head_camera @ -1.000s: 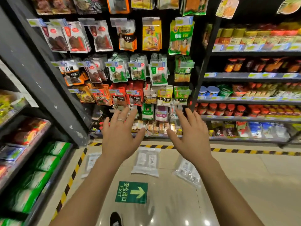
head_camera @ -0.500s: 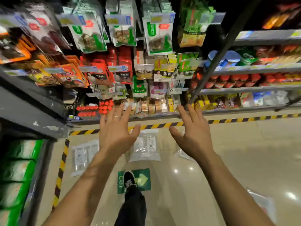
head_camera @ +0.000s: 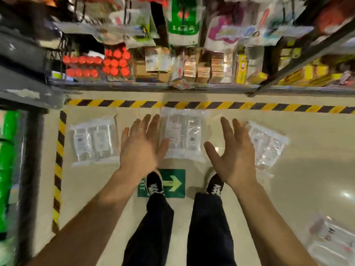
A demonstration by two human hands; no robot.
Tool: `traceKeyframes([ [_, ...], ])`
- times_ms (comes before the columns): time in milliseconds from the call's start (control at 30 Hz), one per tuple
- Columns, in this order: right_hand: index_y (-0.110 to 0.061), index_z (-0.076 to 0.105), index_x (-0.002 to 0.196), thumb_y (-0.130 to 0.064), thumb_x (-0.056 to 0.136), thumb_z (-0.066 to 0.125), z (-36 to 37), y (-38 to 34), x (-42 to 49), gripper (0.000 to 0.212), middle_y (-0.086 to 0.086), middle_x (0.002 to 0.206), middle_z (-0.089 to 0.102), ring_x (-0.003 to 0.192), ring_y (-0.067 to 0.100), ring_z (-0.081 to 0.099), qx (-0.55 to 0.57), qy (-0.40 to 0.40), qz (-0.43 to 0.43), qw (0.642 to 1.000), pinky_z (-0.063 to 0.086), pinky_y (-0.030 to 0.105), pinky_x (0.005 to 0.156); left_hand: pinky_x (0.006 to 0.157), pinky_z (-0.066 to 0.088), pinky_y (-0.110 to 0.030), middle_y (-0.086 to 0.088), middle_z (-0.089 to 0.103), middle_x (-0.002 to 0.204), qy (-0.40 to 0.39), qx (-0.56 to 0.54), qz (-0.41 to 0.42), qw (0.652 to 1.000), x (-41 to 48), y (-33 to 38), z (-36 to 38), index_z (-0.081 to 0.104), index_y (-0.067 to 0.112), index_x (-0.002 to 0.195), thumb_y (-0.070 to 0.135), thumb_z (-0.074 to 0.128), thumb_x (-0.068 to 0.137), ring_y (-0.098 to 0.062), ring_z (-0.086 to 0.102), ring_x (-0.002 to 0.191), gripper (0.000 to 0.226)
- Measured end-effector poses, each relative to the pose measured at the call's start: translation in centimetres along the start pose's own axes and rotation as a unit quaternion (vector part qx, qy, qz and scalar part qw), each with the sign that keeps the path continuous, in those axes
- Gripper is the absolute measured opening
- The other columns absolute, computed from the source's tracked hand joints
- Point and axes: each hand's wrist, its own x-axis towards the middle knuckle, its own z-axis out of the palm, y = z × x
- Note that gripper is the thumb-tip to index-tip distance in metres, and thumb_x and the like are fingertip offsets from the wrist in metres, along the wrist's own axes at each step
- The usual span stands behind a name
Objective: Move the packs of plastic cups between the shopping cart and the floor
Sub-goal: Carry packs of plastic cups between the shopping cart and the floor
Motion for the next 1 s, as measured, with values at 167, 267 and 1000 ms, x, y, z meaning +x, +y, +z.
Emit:
traceKeyframes([
  [167,-0.028,0.021,0.155,-0.052,0.092,0.051,12.1,7.1,6.1,0.074,0.012,0.161,0.020,0.147,0.035,0.018,-0.004,-0.057,0.009,0.998,0.024,0.052,0.116,0.118,0.019,-0.049,-0.005,0.023,0.161,-0.006,-0.027,-0.058,0.998,6.3,-2.5,12.5,0.018,0.026,0.156,0.061,0.023,0.089,-0.028,0.022,0.147,0.075],
  [267,-0.027,0.016,0.156,-0.050,0.094,0.052,19.2,11.3,9.2,0.075,0.010,0.162,0.015,0.147,0.034,0.016,-0.033,-0.066,-0.016,0.997,0.020,0.047,0.116,0.116,0.023,-0.049,-0.008,0.030,0.159,0.017,-0.022,-0.066,0.997,9.7,-4.1,19.7,0.022,0.025,0.155,0.061,0.024,0.090,-0.028,0.027,0.145,0.075],
  [1000,-0.044,0.000,0.152,-0.056,0.094,0.044,44.9,25.0,17.2,0.074,0.011,0.148,0.031,0.128,0.031,0.041,0.133,-0.018,0.046,0.990,0.045,0.049,0.098,0.093,0.031,-0.018,-0.012,0.038,0.145,0.081,-0.204,-0.108,0.970,21.6,-9.1,46.8,0.012,0.028,0.156,0.037,0.049,0.100,-0.020,0.046,0.118,0.069],
])
